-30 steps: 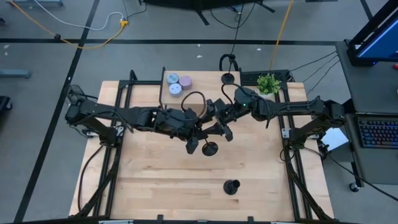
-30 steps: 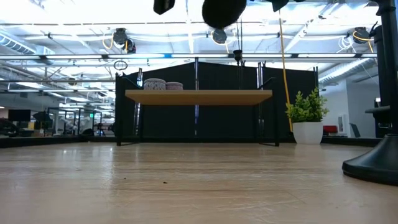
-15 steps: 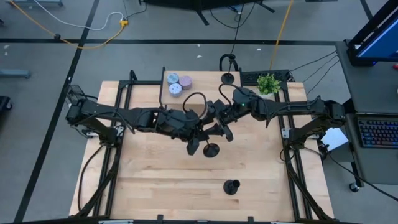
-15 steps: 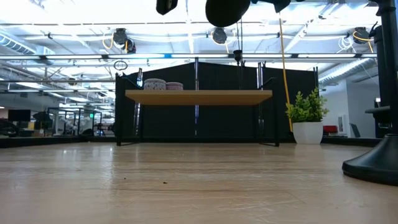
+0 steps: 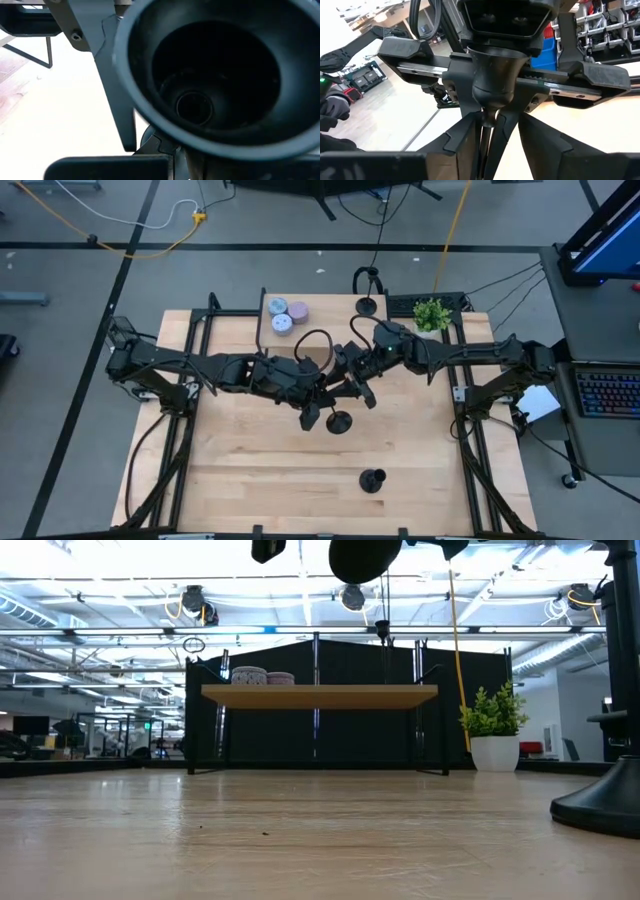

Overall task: Pick & Place candle stick holders
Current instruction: Put the left black candle holder on the shelf

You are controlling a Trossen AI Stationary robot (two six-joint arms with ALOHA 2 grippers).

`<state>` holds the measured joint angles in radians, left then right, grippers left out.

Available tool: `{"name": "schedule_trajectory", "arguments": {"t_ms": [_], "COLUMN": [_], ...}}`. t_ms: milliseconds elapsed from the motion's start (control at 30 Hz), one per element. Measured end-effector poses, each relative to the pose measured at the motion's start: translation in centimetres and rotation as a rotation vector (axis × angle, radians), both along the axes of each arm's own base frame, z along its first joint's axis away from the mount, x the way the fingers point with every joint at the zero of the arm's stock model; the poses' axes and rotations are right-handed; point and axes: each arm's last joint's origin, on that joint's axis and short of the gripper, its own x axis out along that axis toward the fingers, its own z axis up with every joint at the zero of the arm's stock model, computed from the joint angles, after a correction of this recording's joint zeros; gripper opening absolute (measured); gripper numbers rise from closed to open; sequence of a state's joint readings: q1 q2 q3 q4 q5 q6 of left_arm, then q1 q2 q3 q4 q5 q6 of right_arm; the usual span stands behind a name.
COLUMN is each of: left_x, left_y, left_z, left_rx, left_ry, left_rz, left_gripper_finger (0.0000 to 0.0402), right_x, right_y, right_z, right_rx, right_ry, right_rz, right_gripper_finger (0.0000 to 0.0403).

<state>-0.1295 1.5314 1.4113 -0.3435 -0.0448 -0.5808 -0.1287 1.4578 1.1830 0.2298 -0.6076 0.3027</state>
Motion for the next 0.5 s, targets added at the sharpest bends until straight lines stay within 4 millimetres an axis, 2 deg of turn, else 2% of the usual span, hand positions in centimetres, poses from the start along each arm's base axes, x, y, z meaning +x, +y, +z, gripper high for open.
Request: {"name": "schedule_trajectory", "arguments": {"t_ms": [500], "left_x": [-0.13], "left_y": [0.04], "left_z": [0.2], "left_rx": [0.034], "left_ry": [-0.01], "left_rz": [-0.009], "left_gripper_finger": [0.0013], "right_x": [0.0], "right_y": [-0.01], "right_z": [-0.04], "right_rx": [0.01], "right_ry": [0.01], "right_rz": [-0.004], "right_gripper_finger": [0.0129]}}
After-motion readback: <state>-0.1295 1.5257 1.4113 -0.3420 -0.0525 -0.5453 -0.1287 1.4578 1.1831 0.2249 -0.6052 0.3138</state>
